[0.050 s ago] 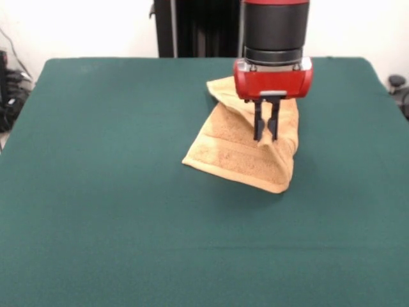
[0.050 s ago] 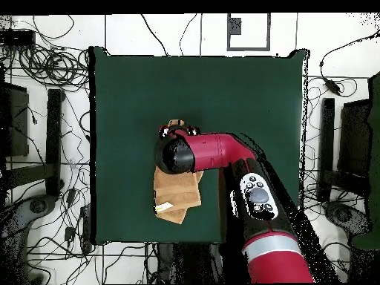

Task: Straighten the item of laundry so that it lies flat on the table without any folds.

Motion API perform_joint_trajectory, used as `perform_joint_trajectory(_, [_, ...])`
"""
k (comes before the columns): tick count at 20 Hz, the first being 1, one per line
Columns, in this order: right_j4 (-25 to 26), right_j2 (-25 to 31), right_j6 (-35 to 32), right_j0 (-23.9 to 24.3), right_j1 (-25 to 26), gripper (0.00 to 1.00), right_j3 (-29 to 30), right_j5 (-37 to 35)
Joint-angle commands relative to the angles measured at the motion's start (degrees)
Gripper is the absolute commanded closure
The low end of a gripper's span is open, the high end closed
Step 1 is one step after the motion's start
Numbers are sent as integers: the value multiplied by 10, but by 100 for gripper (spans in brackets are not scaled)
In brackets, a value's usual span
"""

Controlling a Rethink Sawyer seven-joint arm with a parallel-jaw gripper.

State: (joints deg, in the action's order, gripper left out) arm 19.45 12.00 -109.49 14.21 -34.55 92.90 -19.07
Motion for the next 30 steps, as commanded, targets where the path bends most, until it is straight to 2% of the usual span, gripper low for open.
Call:
perform_joint_trajectory(1, [-29,-5,-73,-18,12,100,16,-50])
perform_joint_trajectory(16, [-43,-28,-95,-40,21,100,11,-29])
perform_joint_trajectory(22, [-66,-58,-135,-83,16,100,11,-32])
perform_joint_trajectory(30, [-121,-103,-160,-143,19,100,0,-50])
